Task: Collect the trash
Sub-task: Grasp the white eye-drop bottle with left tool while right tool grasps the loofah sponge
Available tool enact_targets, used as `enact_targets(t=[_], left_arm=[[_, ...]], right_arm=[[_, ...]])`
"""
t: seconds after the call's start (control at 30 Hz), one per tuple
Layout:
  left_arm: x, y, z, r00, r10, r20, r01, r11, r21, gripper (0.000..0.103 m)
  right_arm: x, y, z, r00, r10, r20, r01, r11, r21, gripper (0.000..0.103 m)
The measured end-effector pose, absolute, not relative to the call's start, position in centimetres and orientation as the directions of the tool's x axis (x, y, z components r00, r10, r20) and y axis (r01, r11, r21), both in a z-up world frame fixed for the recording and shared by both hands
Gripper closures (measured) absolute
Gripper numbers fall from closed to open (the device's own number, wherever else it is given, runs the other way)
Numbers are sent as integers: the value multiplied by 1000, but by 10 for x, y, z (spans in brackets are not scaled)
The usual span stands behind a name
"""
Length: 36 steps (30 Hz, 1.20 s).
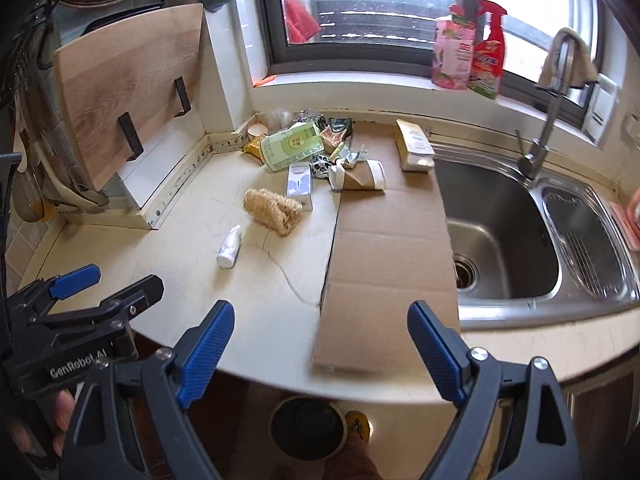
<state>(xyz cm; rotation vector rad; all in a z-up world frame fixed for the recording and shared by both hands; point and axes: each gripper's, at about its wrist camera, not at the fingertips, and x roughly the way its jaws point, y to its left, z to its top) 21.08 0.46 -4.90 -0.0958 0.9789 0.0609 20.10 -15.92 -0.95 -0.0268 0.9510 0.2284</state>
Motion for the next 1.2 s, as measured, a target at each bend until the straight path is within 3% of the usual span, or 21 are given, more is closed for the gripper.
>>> enact_targets(t=[0.3, 0.5, 0.73, 0.83, 0.97, 1.07, 1.2], left_arm=[[299, 15, -102, 411, -18, -911, -214, 970, -116, 28], [331, 21, -136, 350, -59, -935, -273, 948, -162, 45], [346, 17, -151, 334, -68, -940, -297, 939, -174, 54], [351, 18, -155, 321, -76, -944, -299, 938, -177, 64], [354, 18, -160, 304, -76, -950, -300, 939, -171, 67], [353, 19, -163, 295, -71, -953, -302, 939, -163, 76], [352, 19, -165, 291, -85, -953, -307, 935, -178, 79]], right_arm=[[301, -158, -56, 383, 309, -871, -346, 922, 175, 20], [346, -148, -81, 284, 356, -890, -427, 878, 215, 20], [375, -122, -93, 232, 382, -894, -490, 840, 232, 20], [385, -112, -98, 205, 393, -896, -501, 829, 249, 27], [393, -101, -106, 173, 400, -900, -511, 818, 265, 33], [395, -93, -112, 161, 395, -904, -526, 810, 260, 34], [397, -83, -120, 146, 383, -912, -549, 799, 248, 34]])
